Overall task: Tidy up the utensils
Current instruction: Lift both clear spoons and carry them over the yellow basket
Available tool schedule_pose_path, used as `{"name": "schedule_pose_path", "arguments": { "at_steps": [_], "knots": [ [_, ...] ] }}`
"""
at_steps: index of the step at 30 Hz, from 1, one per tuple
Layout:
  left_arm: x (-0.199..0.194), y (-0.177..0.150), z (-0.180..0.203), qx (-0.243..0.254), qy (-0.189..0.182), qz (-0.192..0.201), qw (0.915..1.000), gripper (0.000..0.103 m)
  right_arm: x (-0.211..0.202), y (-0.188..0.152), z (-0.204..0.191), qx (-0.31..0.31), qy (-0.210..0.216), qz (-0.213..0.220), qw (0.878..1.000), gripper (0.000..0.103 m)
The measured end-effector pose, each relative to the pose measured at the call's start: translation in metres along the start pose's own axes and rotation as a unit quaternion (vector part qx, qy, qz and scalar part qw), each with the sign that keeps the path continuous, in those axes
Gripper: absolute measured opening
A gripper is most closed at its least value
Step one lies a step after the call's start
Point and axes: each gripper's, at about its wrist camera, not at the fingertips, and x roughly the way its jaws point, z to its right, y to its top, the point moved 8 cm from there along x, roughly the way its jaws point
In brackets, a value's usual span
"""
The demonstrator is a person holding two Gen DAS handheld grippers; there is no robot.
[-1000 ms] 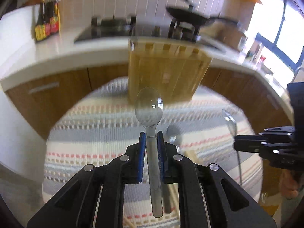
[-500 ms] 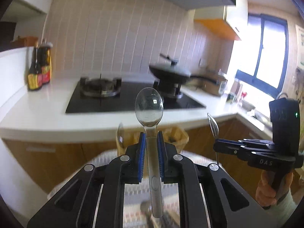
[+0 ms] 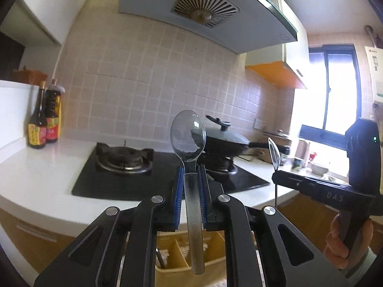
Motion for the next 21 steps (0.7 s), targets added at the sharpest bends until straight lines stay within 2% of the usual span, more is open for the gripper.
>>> {"name": "schedule_pose_path", "arguments": {
  "at_steps": [5,10,15,21],
  "knots": [
    [0.020,-0.010,-0.010,-0.005,0.010,0.008,0.9999,0.010,0.028,-0.005,0.014,-0.020,-0.031,0.017,0.999,0.010],
    [0.037,-0.026,-0.022,-0.016,0.024,0.005,0.9996,0.010,0.049,-0.016,0.019,-0.039,-0.044,0.015,0.998,0.010],
    [0.044,-0.039,-0.027,-0.004,0.042,0.008,0.9991,0.010,0.069,-0.030,0.023,-0.056,-0.053,0.008,0.997,0.010],
    [0.052,-0.050,-0.032,-0.002,0.046,0.007,0.9989,0.011,0.076,-0.041,0.030,-0.054,-0.057,0.008,0.997,0.010]
  ]
}}
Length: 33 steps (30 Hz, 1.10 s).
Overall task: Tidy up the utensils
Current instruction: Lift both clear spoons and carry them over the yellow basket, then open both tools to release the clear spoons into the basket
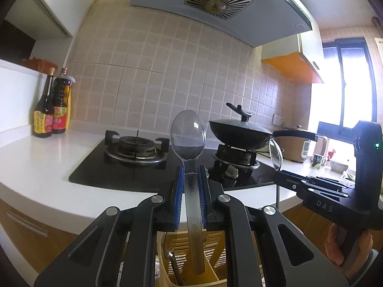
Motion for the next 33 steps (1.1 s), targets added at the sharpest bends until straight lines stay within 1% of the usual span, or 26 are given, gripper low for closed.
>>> {"name": "schedule_pose_path", "arguments": {
  "at_steps": [2,4,6,8,10,11,12,13,15,17,19,23,31,33],
  "knots": [
    [0.000,-0.003,-0.001,0.000,0.001,-0.001,1.0000,0.011,0.001,-0.003,0.002,0.003,0.003,-0.005,1.000,0.010],
    [0.000,-0.006,-0.001,-0.002,-0.004,-0.006,1.0000,0.012,0.000,-0.006,0.003,0.012,0.015,-0.012,1.000,0.011],
    [-0.002,-0.009,-0.002,-0.003,-0.003,-0.011,0.9999,0.019,-0.001,-0.010,0.003,0.021,0.028,-0.022,0.999,0.011],
    [-0.005,-0.011,-0.003,-0.003,0.002,-0.013,0.9999,0.021,-0.007,-0.012,0.007,0.029,0.021,-0.021,0.999,0.011],
    [-0.009,-0.012,-0.004,-0.005,-0.001,-0.020,0.9998,0.026,-0.013,-0.015,0.009,0.038,0.025,-0.023,0.999,0.012],
    [-0.012,-0.012,-0.004,-0.005,0.000,-0.019,0.9998,0.030,-0.017,-0.017,0.009,0.041,0.027,-0.024,0.998,0.013],
    [-0.015,-0.011,-0.004,-0.005,0.001,-0.018,0.9998,0.034,-0.020,-0.018,0.010,0.043,0.029,-0.026,0.998,0.017],
    [-0.019,-0.010,-0.003,-0.005,0.000,-0.019,0.9998,0.036,-0.022,-0.019,0.009,0.045,0.032,-0.027,0.998,0.024],
    [-0.024,-0.009,-0.003,-0.008,-0.002,-0.022,0.9997,0.037,-0.030,-0.021,0.008,0.047,0.037,-0.030,0.998,0.032],
    [-0.032,-0.007,-0.002,-0.007,-0.004,-0.026,0.9996,0.037,-0.039,-0.023,0.007,0.046,0.034,-0.032,0.998,0.032],
    [-0.041,-0.006,0.001,0.000,-0.004,-0.029,0.9996,0.037,-0.048,-0.025,0.006,0.054,0.041,-0.039,0.997,0.032],
    [-0.062,-0.004,0.006,0.005,-0.007,-0.039,0.9992,0.037,-0.069,-0.032,0.000,0.054,0.042,-0.054,0.996,0.033],
    [-0.110,-0.018,0.008,-0.023,-0.021,-0.086,0.9958,0.038,-0.103,-0.053,-0.030,0.023,0.044,-0.118,0.992,0.032],
    [-0.118,-0.023,0.008,-0.025,-0.023,-0.101,0.9943,0.046,-0.110,-0.062,-0.038,0.015,0.039,-0.136,0.990,0.032]
  ]
}}
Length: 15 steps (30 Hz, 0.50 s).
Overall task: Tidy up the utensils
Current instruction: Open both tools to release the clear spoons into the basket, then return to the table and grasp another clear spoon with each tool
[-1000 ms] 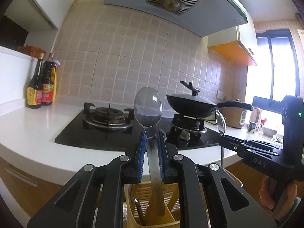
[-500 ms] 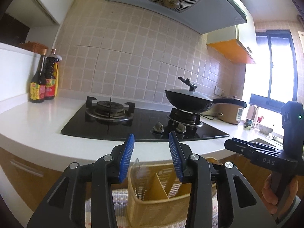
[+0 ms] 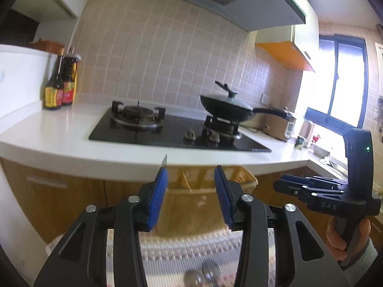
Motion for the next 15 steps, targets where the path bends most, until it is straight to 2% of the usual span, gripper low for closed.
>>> {"name": "schedule_pose_path", "arguments": {
  "at_steps": [2,6,10,13,15],
  "knots": [
    [-0.009,-0.008,-0.001,0.000,0.007,-0.011,0.9999,0.050,-0.003,-0.013,-0.008,0.003,0.000,-0.022,1.000,0.032],
    [-0.020,-0.027,0.002,0.012,0.007,-0.044,0.9989,0.050,-0.004,-0.035,-0.017,0.014,0.009,-0.061,0.998,0.033],
    [-0.023,-0.058,0.003,0.017,0.008,-0.104,0.9944,0.050,0.004,-0.064,-0.027,0.030,0.020,-0.118,0.992,0.032],
    [-0.017,-0.088,0.000,0.006,-0.001,-0.164,0.9865,0.050,0.013,-0.083,-0.034,0.044,0.038,-0.160,0.985,0.033],
    [-0.012,-0.111,-0.004,0.000,-0.004,-0.211,0.9775,0.049,0.021,-0.096,-0.038,0.054,0.046,-0.190,0.979,0.032]
  ]
}}
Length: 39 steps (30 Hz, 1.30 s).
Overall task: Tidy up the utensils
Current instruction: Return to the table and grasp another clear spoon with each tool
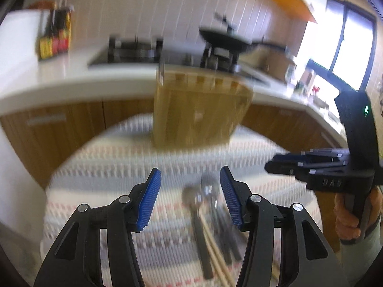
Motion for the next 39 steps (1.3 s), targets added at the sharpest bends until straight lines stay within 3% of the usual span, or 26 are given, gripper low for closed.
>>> {"name": "schedule_pose_path", "arguments": {
  "at_steps": [7,13,23,25,28,37,38,39],
  "knots": [
    [0.043,-0.048,-0.006,-0.017,-0.038,-0.132,0.9904,0.042,0.033,-0.020,-0.011,0.011,0.023,-0.056,0.998,0.032],
    [0.081,-0.060,-0.001,-0.014,-0.032,-0.192,0.9807,0.037,0.063,-0.017,-0.019,0.027,0.053,-0.100,0.993,0.032],
    [0.110,-0.047,0.012,0.004,-0.008,-0.212,0.9772,0.030,0.091,-0.014,-0.026,0.027,0.052,-0.135,0.989,0.032],
    [0.114,-0.046,0.014,0.013,0.003,-0.211,0.9773,0.026,0.096,-0.014,-0.027,0.027,0.048,-0.140,0.989,0.032],
    [0.121,-0.044,0.020,0.027,0.018,-0.209,0.9773,0.011,0.103,-0.014,-0.031,0.024,0.049,-0.146,0.988,0.029],
    [0.101,-0.042,0.006,-0.009,0.011,-0.166,0.9861,0.010,0.113,-0.016,-0.039,0.002,0.021,-0.158,0.987,0.025],
    [0.099,-0.040,0.003,-0.012,0.012,-0.163,0.9865,0.010,0.113,-0.016,-0.040,-0.001,0.015,-0.158,0.987,0.023],
    [0.097,-0.038,0.000,-0.014,0.013,-0.160,0.9869,0.010,0.115,-0.017,-0.042,-0.003,0.014,-0.160,0.987,0.015]
  ]
}}
